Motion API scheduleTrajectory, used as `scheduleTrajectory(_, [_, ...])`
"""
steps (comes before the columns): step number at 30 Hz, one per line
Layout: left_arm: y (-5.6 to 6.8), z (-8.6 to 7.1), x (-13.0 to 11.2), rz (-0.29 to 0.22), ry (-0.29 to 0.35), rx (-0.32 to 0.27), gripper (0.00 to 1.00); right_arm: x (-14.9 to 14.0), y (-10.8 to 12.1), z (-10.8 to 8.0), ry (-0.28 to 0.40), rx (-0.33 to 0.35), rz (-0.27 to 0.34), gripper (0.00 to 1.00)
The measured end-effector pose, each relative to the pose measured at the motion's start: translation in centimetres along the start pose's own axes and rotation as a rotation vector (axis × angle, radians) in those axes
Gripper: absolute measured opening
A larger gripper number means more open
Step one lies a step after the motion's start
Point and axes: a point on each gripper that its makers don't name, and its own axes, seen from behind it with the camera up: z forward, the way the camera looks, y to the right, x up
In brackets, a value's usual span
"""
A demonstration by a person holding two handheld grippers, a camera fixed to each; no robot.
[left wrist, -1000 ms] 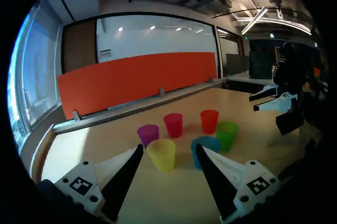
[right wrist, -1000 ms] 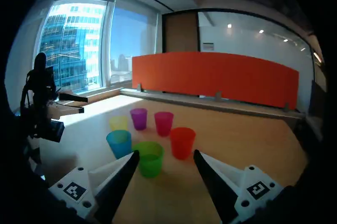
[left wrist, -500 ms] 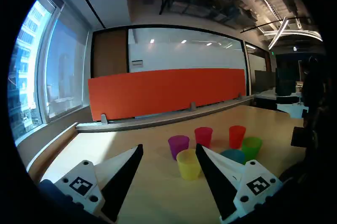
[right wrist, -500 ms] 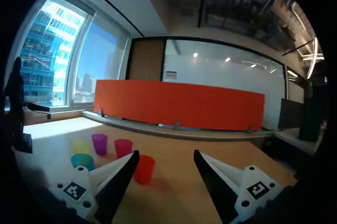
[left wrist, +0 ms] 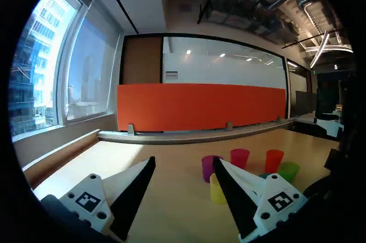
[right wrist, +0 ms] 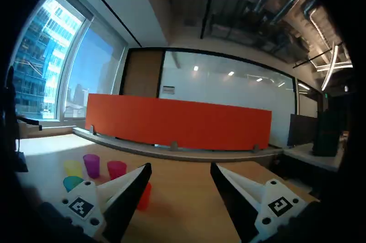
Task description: Pour water
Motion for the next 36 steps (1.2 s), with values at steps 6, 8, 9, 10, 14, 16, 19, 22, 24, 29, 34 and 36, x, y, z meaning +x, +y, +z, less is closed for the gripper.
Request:
scheduleTrajectory(6, [-1.0, 0.3, 0.4, -0.013, 0.025, 0.051, 0.92, 0.7, 0.1, 0.3, 0.008, -0.009, 0.012, 1.0])
scheduleTrajectory(8, [-1.1, 0.4, 0.4, -0.017, 0.034, 0.061, 0.92, 0.7, 0.0, 0.5, 0.005, -0.007, 0.014, 1.0])
scheduleTrajectory(9, [-1.2, 0.4, 0.4, -0.018, 0.037, 0.066, 0.92, 0.7, -0.1, 0.5, 0.003, -0.005, 0.019, 1.0])
scheduleTrajectory(10, [-1.3, 0.5, 0.4, -0.018, 0.039, 0.071, 0.92, 0.6, -0.3, 0.6, 0.0, -0.002, 0.024, 1.0])
scheduleTrajectory(14, [-1.9, 0.6, -0.2, -0.014, 0.049, 0.097, 0.92, 0.4, -0.8, 0.8, -0.01, 0.008, 0.048, 1.0])
scheduleTrajectory(16, [-2.2, 0.6, -0.7, -0.01, 0.05, 0.111, 0.92, 0.3, -1.1, 0.9, -0.015, 0.013, 0.056, 1.0])
scheduleTrajectory(19, [-2.7, 0.7, -1.5, -0.005, 0.049, 0.128, 0.92, 0.2, -1.3, 1.1, -0.024, 0.017, 0.065, 1.0])
scheduleTrajectory(22, [-3.0, 0.7, -2.3, -0.005, 0.049, 0.138, 0.92, 0.2, -1.4, 1.2, -0.035, 0.019, 0.065, 1.0])
scheduleTrajectory(24, [-3.2, 0.7, -2.8, -0.007, 0.05, 0.142, 0.92, 0.1, -1.5, 1.3, -0.043, 0.02, 0.06, 1.0])
scheduleTrajectory(29, [-3.5, 0.9, -3.8, -0.008, 0.055, 0.143, 0.93, 0.0, -1.8, 1.3, -0.057, 0.021, 0.046, 1.0])
scheduleTrajectory(34, [-3.8, 1.1, -4.1, -0.009, 0.061, 0.145, 0.92, 0.0, -1.9, 1.2, -0.065, 0.023, 0.043, 1.0])
scheduleTrajectory(36, [-3.9, 1.1, -4.3, -0.012, 0.059, 0.144, 0.93, 0.1, -2.0, 1.1, -0.066, 0.024, 0.043, 1.0])
